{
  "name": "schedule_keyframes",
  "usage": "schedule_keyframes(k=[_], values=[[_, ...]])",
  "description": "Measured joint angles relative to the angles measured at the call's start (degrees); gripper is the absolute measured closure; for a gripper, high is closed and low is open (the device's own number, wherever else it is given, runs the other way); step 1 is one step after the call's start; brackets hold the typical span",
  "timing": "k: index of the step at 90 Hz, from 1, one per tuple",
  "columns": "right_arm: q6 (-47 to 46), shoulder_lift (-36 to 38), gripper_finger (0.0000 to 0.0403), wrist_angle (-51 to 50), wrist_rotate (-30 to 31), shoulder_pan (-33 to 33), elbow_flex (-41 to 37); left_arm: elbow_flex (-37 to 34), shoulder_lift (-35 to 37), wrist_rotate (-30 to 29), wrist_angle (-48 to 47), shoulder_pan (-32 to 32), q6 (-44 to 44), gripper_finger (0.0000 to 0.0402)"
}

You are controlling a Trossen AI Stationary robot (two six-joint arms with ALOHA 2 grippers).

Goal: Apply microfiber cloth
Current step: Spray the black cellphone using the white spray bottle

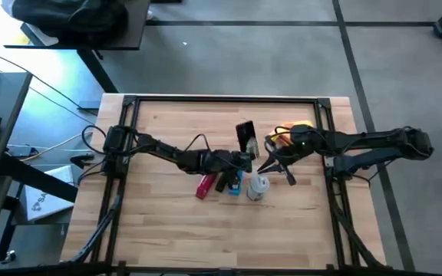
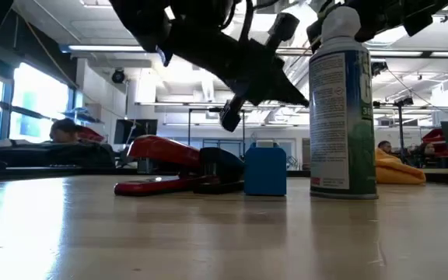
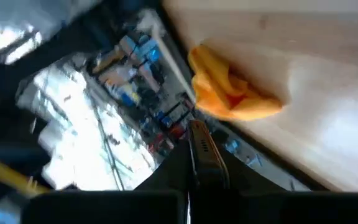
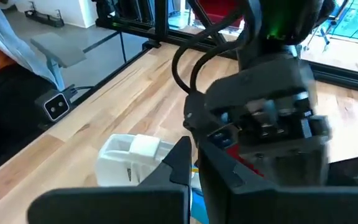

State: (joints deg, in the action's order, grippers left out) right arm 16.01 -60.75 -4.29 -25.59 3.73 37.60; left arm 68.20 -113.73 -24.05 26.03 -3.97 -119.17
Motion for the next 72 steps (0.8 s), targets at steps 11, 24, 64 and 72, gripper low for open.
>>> schedule_keyframes(k=[11,24,64,72], values=[[-0.5,0.11,0.0403,-0.22,0.04,0.02,0.0,0.01,0.0,0.96,1.57,0.69,-2.42,0.0392],[-0.74,0.11,0.0403,-0.24,0.03,0.0,-0.02,0.03,0.01,6.94,5.34,2.17,-5.98,0.0392],[-1.4,0.09,0.0403,-0.31,0.09,0.0,-0.11,0.03,0.73,1.13,4.33,4.15,-4.58,0.0393],[-1.48,0.09,0.0403,-0.31,0.09,0.0,-0.11,0.05,1.11,0.11,4.44,4.29,-4.93,0.0393]])
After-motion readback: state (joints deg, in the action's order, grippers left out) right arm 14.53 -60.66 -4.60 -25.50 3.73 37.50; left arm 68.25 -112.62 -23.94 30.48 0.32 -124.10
